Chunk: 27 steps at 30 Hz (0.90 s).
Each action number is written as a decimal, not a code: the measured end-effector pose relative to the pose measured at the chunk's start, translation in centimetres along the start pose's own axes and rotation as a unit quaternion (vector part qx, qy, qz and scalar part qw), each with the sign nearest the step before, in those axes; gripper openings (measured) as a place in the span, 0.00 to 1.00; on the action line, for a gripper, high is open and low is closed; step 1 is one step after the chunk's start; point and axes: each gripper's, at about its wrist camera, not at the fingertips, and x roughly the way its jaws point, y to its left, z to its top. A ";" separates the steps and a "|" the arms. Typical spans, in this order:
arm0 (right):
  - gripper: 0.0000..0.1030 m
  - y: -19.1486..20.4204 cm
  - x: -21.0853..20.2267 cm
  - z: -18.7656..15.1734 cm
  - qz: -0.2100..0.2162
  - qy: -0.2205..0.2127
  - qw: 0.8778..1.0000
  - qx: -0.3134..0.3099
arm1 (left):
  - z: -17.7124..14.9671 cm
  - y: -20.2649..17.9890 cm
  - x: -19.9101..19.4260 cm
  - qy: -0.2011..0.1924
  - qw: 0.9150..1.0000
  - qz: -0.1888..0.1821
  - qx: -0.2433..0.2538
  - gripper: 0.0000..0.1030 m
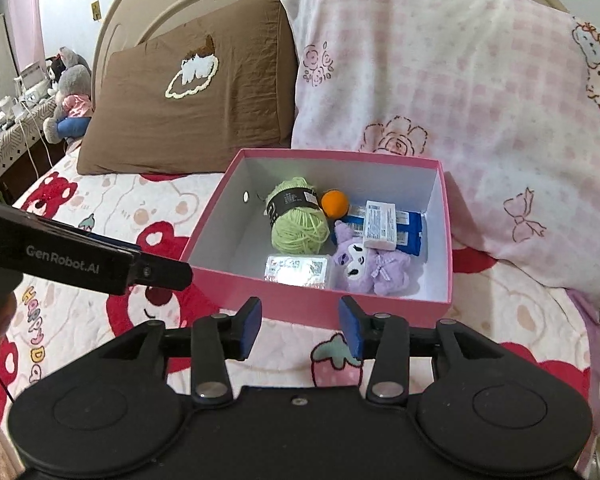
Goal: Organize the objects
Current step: 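Withdraw the left tool up and away from the pink box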
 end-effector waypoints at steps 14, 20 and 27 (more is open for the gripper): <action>0.57 1.6 -2.6 -2.6 -0.005 0.007 1.000 -0.007 | -3.3 -0.7 -2.9 -0.006 1.000 0.000 0.002 0.71; 0.60 1.6 -3.6 -3.4 -0.012 0.010 1.000 0.005 | -3.8 -0.5 -4.5 -0.016 1.000 -0.003 0.002 0.74; 0.76 2.6 -4.6 -4.1 -0.022 -0.001 1.000 -0.009 | -4.8 -0.7 -5.3 -0.018 1.000 0.011 0.010 0.84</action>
